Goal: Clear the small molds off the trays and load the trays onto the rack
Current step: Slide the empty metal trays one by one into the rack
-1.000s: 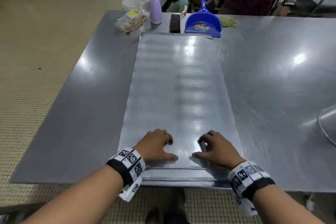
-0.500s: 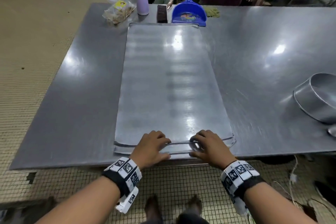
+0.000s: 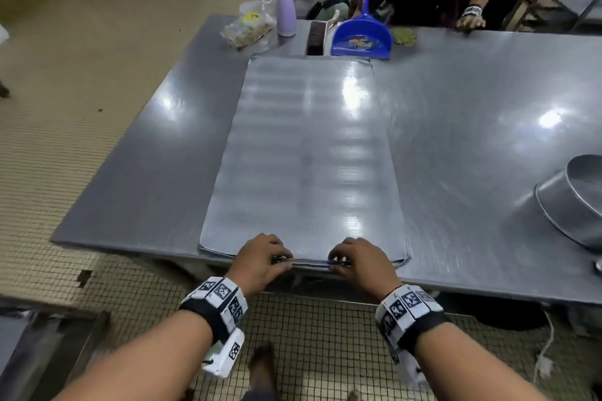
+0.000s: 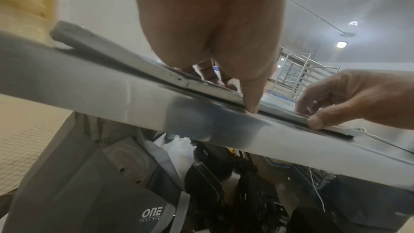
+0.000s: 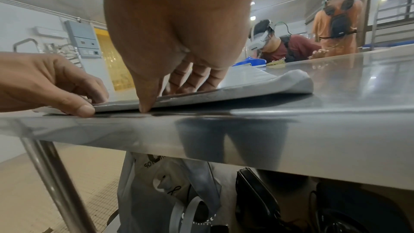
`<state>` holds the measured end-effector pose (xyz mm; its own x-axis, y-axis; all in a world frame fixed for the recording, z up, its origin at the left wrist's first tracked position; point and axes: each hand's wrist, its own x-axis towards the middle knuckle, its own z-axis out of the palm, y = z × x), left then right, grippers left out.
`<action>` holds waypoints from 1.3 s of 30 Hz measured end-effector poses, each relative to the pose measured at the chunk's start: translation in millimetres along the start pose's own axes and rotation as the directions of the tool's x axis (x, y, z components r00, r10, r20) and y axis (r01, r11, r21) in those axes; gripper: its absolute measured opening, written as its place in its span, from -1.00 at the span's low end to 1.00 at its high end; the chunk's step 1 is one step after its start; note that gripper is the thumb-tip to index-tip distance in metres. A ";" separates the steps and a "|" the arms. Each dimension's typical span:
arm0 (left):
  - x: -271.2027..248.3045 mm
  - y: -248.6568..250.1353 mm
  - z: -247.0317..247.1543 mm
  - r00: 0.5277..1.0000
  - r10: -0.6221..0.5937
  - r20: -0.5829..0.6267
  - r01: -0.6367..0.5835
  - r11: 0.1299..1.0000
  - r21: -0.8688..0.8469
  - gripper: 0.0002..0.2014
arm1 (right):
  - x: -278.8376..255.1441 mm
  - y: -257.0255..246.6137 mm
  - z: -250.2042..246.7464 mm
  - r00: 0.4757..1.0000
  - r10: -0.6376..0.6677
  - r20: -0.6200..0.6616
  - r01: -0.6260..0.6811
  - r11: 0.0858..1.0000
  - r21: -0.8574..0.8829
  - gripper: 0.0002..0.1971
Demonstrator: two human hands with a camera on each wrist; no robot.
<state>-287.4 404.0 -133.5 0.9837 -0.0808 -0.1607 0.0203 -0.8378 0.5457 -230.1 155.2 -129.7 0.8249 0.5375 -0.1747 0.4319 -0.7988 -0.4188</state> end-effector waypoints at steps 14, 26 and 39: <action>-59.3 74.3 54.9 0.990 -0.088 0.107 0.095 0.993 -0.067 -0.67 | -69.1 53.6 -27.2 0.971 -0.101 0.217 0.087 0.993 0.073 -0.73; -41.8 -27.3 -1.9 0.672 -0.691 -0.267 0.606 0.720 -0.338 -0.29 | -24.0 153.0 -64.5 0.849 0.514 -0.124 -0.505 0.858 0.098 -0.44; -23.2 -39.6 1.3 0.859 -0.510 -0.054 0.348 0.658 -0.668 -0.31 | -6.6 134.2 -56.1 0.763 0.603 -0.232 -0.573 0.798 0.189 -0.66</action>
<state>-311.3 438.3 -152.4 0.8439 0.3872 -0.3714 0.4754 -0.2188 0.8522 -157.1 29.3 -134.7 0.9747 -0.1340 -0.1791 -0.1968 -0.8941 -0.4023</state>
